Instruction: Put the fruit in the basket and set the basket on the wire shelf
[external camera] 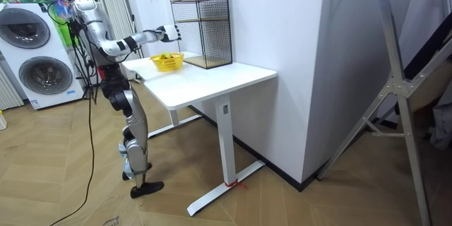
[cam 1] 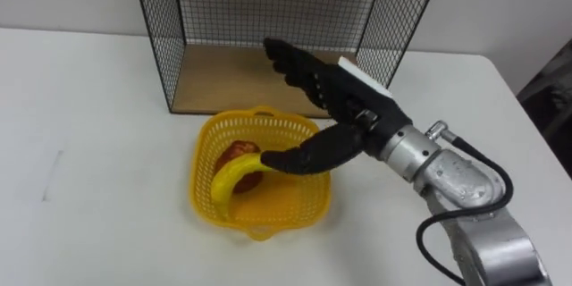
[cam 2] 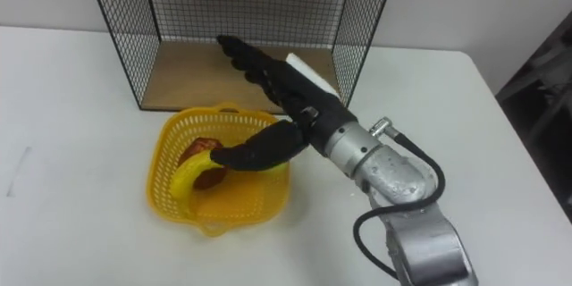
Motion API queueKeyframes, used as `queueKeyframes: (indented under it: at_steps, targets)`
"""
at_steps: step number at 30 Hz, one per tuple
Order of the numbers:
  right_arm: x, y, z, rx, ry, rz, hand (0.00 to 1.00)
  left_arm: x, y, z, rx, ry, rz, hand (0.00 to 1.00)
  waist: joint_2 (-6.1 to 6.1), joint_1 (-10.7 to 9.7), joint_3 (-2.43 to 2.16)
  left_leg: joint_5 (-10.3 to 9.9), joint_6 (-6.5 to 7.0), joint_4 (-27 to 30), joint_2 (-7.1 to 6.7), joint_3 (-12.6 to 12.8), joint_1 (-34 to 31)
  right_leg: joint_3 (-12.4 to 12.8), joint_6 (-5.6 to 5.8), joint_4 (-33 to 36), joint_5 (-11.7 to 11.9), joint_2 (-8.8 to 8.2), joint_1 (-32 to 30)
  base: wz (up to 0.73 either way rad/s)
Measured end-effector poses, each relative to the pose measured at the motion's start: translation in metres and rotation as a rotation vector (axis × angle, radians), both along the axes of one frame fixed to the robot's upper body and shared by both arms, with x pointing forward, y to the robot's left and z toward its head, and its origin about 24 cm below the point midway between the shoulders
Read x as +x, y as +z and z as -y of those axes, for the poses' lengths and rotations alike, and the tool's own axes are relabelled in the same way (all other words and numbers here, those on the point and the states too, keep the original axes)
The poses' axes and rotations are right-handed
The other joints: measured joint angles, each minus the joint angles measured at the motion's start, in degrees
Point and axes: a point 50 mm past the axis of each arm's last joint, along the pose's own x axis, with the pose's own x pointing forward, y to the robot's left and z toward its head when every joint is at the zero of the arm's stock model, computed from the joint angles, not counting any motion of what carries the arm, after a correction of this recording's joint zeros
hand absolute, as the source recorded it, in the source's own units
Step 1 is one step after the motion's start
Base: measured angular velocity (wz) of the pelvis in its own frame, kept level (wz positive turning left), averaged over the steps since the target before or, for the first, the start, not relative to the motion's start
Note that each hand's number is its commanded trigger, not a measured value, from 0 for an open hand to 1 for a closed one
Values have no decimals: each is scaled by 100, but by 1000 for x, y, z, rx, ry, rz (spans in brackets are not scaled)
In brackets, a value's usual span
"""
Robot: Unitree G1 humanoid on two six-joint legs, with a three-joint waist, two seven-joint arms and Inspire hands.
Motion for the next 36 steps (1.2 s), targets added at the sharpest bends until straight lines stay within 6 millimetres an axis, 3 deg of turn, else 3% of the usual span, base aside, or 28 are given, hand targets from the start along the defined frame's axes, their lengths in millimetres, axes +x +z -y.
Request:
queueKeyframes:
  at_steps: [7,8,10,12,17,21,22,25,27,28,30,36]
  targets:
    - [-4,4,39,179,-164,-5,0,-33,5,-20,50,421,51,0,43,18,-12,-4,-1,-29,14,-29,21,-49,0,-18,1,6,56,3]
    - [-5,4,49,193,-219,-3,0,-43,7,-25,68,527,60,0,86,35,-17,-4,-1,-27,14,-29,25,-50,0,-18,1,4,56,0]
    - [-9,4,65,206,-306,-7,0,-60,10,-31,115,684,72,0,179,54,-71,-4,0,-45,5,-27,51,-54,0,-19,1,-2,74,0]
    - [-18,-3,86,198,-427,-32,0,-81,16,-40,196,908,89,0,309,46,-77,-4,0,-66,-1,-43,147,-51,3,-75,-1,-7,183,2]
    - [-34,-17,112,204,-633,-91,0,-97,27,-57,383,1232,153,0,489,-9,-67,-1,3,-92,-22,-94,171,-64,10,-92,-6,-53,226,3]
    - [-38,-21,124,209,-768,-106,0,-83,41,-82,549,1345,282,0,549,-22,-46,19,-2,-96,-32,-113,190,-56,7,-80,-17,-60,198,1]
    - [-40,-21,127,196,-810,-104,0,-69,50,-95,600,1354,362,0,572,-11,-60,23,-5,-95,-29,-117,188,-54,5,-87,-26,-59,193,0]
    - [-52,-30,136,174,-891,-140,0,-37,84,-128,750,1363,611,0,537,75,-76,23,-7,-101,-31,-132,179,-62,8,-92,-46,-63,189,0]
    - [-66,-40,143,108,-962,-175,0,-5,123,-145,855,1329,852,0,542,178,-89,26,-1,-81,-33,-156,145,-63,17,-82,-39,-59,198,0]
    - [-69,-41,145,91,-981,-181,0,1,133,-148,886,1308,908,0,549,209,-90,28,0,-65,-33,-156,146,-62,19,-79,-38,-59,195,0]
    - [-76,-44,151,74,-1039,-192,0,26,173,-152,990,1242,1139,0,597,223,-97,28,1,-52,-36,-156,124,-61,33,-12,-44,-64,128,-9]
    - [-78,-47,150,91,-1087,-187,0,64,232,-135,1099,1093,1491,0,661,141,-82,27,2,-62,-54,-147,123,-56,39,21,-52,-77,32,-5]
